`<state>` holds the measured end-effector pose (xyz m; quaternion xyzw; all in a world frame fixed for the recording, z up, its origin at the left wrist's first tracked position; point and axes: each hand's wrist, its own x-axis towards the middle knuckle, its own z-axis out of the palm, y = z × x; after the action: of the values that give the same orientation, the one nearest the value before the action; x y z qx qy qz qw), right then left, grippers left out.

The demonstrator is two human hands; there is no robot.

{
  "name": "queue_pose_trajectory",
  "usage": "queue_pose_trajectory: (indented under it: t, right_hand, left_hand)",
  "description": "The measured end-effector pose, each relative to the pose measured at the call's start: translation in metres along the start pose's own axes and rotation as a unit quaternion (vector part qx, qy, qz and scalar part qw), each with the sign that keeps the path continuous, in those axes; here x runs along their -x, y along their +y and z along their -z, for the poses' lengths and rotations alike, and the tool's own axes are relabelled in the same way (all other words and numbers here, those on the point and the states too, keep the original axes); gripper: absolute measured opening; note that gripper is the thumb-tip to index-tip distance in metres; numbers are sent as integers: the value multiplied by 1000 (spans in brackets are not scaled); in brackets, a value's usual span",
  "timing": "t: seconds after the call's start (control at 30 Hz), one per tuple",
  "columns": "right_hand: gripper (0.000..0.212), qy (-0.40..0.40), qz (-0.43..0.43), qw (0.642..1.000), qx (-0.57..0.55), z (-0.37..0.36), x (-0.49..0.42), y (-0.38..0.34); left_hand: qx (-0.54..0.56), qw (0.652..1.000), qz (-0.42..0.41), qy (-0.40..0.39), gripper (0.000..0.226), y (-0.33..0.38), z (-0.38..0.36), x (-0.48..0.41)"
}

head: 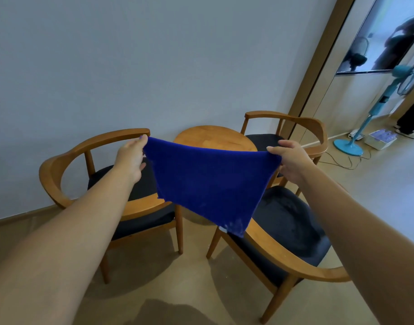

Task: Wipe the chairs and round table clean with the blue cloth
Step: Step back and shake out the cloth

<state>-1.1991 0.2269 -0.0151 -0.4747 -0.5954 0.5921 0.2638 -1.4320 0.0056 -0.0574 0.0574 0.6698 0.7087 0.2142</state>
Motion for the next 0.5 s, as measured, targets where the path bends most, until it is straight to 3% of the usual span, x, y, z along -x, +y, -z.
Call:
queue_pose_trajectory:
  t: [0.07,0.13,0.23,0.37,0.5]
  right_hand:
    - [38,-58,14,998,27,2,2,-1]
    - [36,-60,62,986,140,3,3,-1]
    - [27,-21,165,929,332,2,2,2]
    - [16,39,224,894,386,1,-3,5]
    - [10,77,252,872,413,1,-5,4]
  left_hand:
    - [24,1000,-8,5,12,5,1,-3]
    - [30,999,-15,7,15,8,3,-5]
    - [15,999,-37,28,10,10,4,-3]
    - [14,997,-60,52,10,15,0,0]
    - [-8,997,-77,23,4,18,-2,-1]
